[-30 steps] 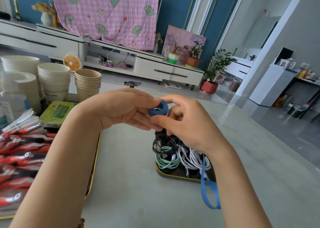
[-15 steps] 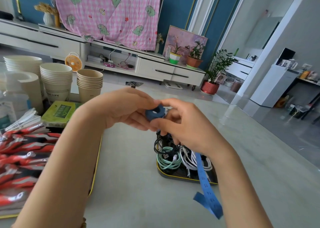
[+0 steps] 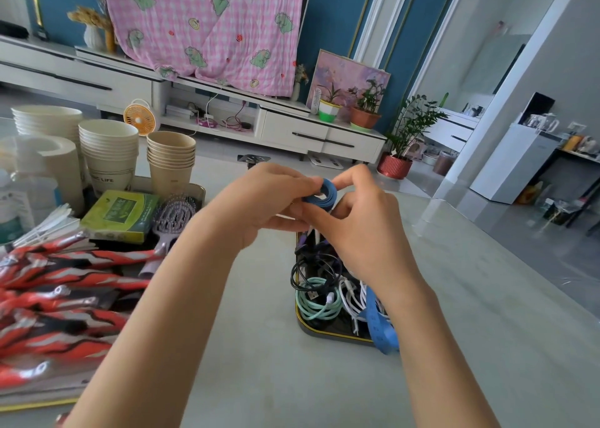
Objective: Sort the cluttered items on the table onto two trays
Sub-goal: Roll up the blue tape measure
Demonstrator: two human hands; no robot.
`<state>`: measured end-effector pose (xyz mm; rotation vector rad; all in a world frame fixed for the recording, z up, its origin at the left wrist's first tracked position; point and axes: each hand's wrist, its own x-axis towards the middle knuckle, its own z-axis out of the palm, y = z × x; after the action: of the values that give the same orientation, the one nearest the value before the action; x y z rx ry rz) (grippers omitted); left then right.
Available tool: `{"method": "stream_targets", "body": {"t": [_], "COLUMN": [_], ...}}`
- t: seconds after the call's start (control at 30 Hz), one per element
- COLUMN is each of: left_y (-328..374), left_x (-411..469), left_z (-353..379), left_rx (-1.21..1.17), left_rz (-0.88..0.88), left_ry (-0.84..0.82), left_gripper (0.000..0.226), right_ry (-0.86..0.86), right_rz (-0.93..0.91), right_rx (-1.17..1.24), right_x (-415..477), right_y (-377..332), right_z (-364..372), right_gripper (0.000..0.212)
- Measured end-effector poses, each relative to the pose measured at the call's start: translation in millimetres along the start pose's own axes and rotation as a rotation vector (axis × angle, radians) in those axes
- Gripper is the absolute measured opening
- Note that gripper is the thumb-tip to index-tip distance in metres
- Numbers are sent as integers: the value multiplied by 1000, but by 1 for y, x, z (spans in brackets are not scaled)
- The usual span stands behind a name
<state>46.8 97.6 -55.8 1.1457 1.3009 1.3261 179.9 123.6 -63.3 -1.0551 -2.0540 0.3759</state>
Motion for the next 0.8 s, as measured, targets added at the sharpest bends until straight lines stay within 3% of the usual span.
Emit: {"method": "stream_targets", "body": {"t": [0.17, 0.3, 0.4, 0.57, 0.67, 0.73, 0.8], "left_y": [-1, 0, 1, 1, 3, 2, 2], "left_x": [-4, -11, -11, -5, -2, -2, -4], "left_z": [-26, -42, -38, -15, -3, -5, -15], "left_rx": [141, 320, 268, -10, -103, -81, -8], "left_rz": [-88, -149, -118, -11, 36, 34, 7], "left_ry": [-76, -267, -219, -32, 34, 48, -9], "left_gripper": [17, 41, 48, 21, 14, 13, 14], "right_ry": [-330, -529, -449, -69, 81, 65, -76], "right_rz": [-22, -17, -34, -3, 32, 25, 4], "right_rx": [79, 182, 164, 112, 94, 86, 101], "right_x": [-1, -4, -4, -1, -1, -1, -1], "right_y": [-1, -1, -2, -4, -6, -6, -7], "right_z": [-9, -10, -9, -8, -3, -3, -7], "right_gripper": [33, 32, 33, 22, 26, 29, 29]}}
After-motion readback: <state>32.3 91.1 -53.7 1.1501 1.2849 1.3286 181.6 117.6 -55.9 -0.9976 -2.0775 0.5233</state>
